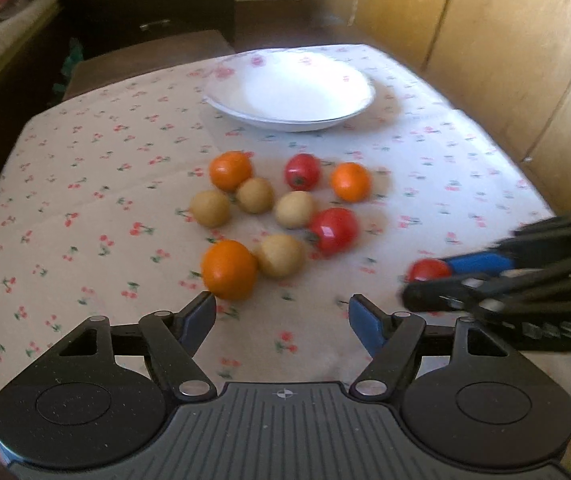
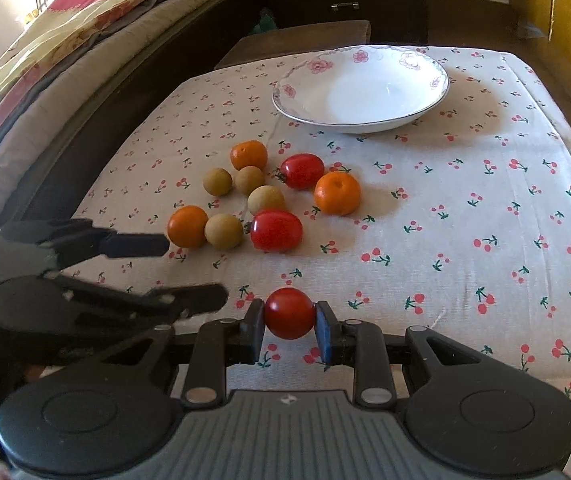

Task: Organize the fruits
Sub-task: 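Grasp the orange tangerine with the left gripper while the right gripper holds the tomato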

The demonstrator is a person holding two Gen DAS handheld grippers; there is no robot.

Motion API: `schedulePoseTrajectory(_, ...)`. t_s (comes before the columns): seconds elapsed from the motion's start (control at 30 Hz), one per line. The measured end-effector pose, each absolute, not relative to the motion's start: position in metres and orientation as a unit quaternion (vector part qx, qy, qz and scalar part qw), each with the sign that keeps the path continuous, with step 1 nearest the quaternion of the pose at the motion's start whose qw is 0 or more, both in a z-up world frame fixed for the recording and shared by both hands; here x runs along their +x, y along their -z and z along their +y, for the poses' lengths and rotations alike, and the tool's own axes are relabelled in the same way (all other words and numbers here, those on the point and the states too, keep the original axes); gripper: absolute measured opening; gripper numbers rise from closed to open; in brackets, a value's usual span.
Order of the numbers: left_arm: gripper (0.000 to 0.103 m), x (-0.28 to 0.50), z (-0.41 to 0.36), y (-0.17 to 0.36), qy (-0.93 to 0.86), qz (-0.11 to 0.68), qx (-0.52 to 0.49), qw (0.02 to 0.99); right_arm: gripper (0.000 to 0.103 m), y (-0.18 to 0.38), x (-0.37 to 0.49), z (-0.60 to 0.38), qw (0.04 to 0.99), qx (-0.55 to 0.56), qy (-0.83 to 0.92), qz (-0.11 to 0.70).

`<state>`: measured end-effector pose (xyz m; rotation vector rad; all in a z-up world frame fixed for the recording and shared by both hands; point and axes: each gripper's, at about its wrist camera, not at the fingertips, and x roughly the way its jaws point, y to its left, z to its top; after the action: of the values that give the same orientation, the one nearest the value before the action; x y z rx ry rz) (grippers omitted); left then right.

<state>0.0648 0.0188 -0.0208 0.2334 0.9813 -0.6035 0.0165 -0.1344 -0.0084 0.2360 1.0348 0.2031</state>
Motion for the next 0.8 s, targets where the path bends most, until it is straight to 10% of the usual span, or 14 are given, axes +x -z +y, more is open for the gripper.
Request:
schedulePoseTrajectory(0.53,0.081,0.090,0.016,0.035,0.257,0.438,0.189,0.840,0.028,0.012,0.018,-0.143,0.853,0.128,-0.088,0.498)
schedulePoseTrajectory(0.8,0.065,0.092,0.006,0.033,0.286,0.445,0.172,0.831,0.028,0.014,0.018,-0.143,0.853,0.125,-0.086,0.500)
